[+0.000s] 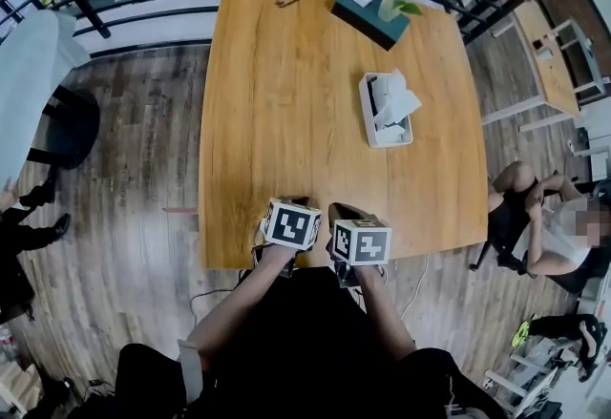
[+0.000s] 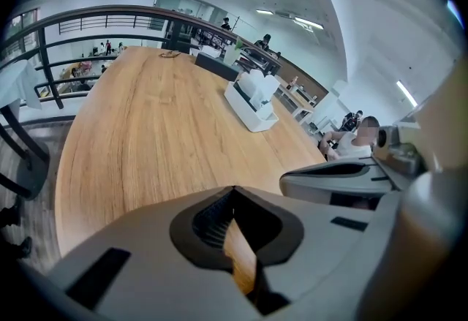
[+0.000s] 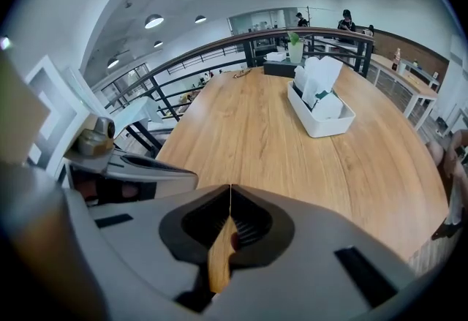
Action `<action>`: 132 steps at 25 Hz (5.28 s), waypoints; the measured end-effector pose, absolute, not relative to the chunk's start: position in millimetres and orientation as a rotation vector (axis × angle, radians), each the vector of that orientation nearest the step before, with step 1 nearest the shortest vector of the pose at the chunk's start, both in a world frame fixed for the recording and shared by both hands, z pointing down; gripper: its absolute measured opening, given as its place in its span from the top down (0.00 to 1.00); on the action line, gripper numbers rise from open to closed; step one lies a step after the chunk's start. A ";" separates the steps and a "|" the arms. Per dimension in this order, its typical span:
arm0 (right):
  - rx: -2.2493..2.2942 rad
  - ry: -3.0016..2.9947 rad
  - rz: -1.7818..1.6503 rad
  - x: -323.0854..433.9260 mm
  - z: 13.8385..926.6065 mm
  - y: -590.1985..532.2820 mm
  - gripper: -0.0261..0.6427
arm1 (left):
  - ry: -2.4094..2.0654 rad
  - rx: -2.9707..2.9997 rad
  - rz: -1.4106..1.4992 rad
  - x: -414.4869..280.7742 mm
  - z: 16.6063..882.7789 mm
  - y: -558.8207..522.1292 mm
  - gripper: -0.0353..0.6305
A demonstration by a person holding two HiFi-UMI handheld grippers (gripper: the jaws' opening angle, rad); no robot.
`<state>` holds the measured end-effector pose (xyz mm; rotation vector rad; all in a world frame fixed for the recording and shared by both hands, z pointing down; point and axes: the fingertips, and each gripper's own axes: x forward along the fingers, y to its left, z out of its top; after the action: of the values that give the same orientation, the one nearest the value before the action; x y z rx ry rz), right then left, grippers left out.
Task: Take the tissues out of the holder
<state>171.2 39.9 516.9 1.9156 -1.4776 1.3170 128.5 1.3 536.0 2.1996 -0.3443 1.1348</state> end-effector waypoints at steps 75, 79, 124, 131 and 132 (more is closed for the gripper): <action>1.758 -1.391 1.357 476.5 586.2 -103.5 0.37 | -0.506 1.914 1.010 263.4 614.8 -51.1 0.94; 1.756 -1.382 1.346 476.3 585.6 -101.6 0.41 | -0.510 1.911 1.011 261.8 615.4 -50.0 0.94; 1.807 -1.506 1.250 457.7 518.5 -101.1 0.56 | -0.524 1.928 1.006 254.0 610.8 -47.7 0.94; 1.799 -1.559 1.247 441.2 505.6 -107.9 0.56 | -0.533 1.943 0.997 249.0 603.6 -48.8 0.94; 1.796 -1.568 1.249 437.3 504.5 -108.9 0.56 | -0.535 1.944 0.993 247.9 602.4 -48.6 0.94</action>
<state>437.3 -108.9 504.5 1.7962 -1.5683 1.2486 247.9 -48.6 602.4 1.9439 -0.5348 0.9931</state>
